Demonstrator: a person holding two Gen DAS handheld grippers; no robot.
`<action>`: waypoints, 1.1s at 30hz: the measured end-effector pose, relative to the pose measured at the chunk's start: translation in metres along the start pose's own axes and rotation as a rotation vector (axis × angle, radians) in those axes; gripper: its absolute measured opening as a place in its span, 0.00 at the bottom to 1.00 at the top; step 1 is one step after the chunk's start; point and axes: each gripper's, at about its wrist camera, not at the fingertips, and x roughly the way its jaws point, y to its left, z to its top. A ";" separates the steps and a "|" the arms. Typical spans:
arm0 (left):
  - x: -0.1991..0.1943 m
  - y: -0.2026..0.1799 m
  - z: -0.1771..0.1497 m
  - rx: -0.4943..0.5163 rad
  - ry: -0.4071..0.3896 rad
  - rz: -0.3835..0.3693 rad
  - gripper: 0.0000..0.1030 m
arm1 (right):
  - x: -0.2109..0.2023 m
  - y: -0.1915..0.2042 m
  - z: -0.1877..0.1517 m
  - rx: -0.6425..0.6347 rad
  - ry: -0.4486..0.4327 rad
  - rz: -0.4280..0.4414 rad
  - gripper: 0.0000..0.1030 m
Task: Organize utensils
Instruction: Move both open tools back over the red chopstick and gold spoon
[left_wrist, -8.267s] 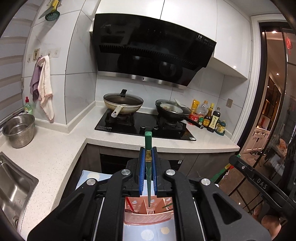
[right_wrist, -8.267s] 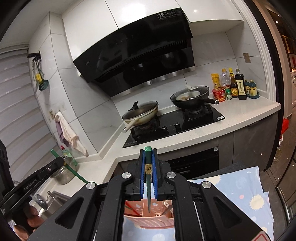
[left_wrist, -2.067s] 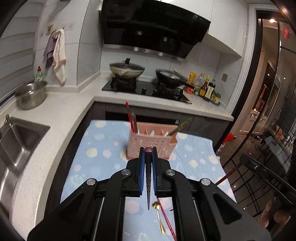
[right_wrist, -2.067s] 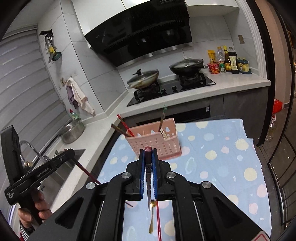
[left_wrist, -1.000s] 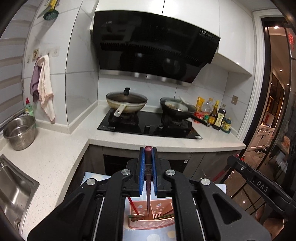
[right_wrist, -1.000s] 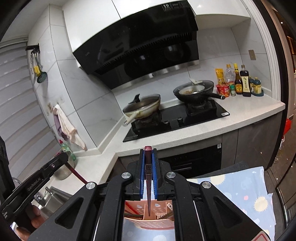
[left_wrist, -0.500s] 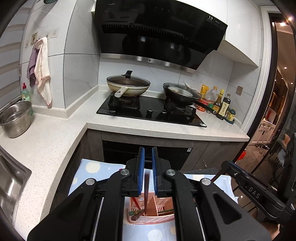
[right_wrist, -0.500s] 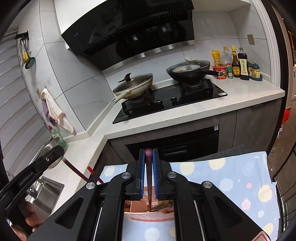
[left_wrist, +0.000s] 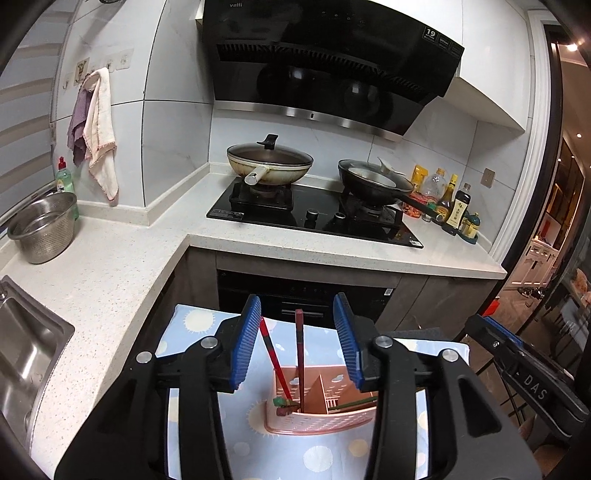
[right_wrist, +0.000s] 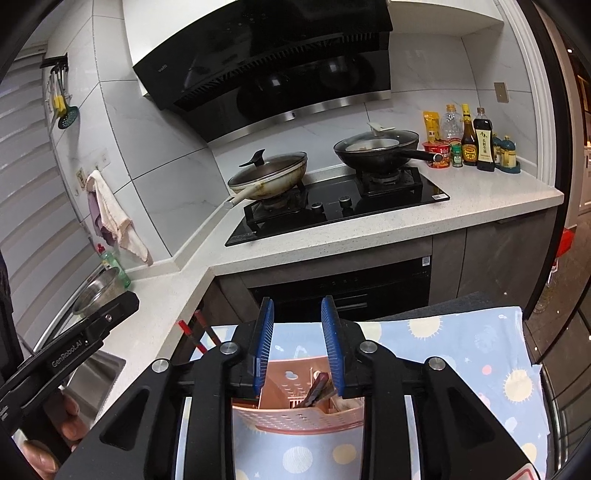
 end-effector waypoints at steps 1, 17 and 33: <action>-0.003 0.000 -0.001 0.000 0.000 0.002 0.38 | -0.003 0.001 -0.001 -0.002 -0.001 0.002 0.26; -0.061 0.006 -0.092 0.036 0.098 0.031 0.41 | -0.071 -0.012 -0.111 -0.030 0.140 -0.030 0.26; -0.096 0.018 -0.254 0.026 0.364 0.057 0.41 | -0.118 -0.021 -0.298 -0.106 0.448 -0.059 0.26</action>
